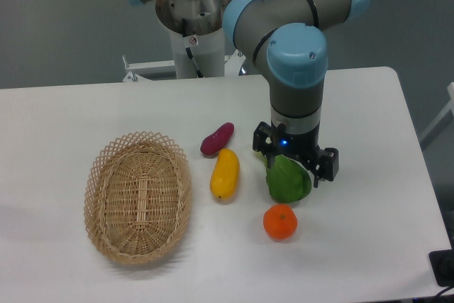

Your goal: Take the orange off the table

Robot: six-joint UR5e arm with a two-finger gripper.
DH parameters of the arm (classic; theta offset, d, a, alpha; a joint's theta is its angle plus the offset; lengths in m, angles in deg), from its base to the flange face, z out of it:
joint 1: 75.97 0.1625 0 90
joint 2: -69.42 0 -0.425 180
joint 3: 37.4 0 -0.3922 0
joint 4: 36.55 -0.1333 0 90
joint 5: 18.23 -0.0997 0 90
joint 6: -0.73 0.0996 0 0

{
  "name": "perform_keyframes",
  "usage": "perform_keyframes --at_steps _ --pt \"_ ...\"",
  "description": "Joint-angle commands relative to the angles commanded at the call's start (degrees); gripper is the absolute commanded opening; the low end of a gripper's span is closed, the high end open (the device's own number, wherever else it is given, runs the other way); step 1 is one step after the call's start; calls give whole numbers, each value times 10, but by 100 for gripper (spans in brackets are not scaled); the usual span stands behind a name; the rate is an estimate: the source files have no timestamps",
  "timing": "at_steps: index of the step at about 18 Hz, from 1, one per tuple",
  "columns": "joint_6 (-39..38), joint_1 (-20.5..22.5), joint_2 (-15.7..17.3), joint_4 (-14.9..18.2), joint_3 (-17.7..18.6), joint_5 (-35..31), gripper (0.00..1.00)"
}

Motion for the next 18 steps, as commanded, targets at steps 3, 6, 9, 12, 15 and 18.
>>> perform_keyframes --at_steps 3,6,9,12,15,18 --pt "0 -1 0 0 0 0 100" --pt "-1 -1 -2 0 0 0 100" --pt "-14 -1 -4 0 -2 1 100" --pt "-26 -1 -2 -1 -4 1 100" --pt "-76 2 -2 -2 -8 -2 100" --pt "-161 3 -5 -1 -4 -21 100"
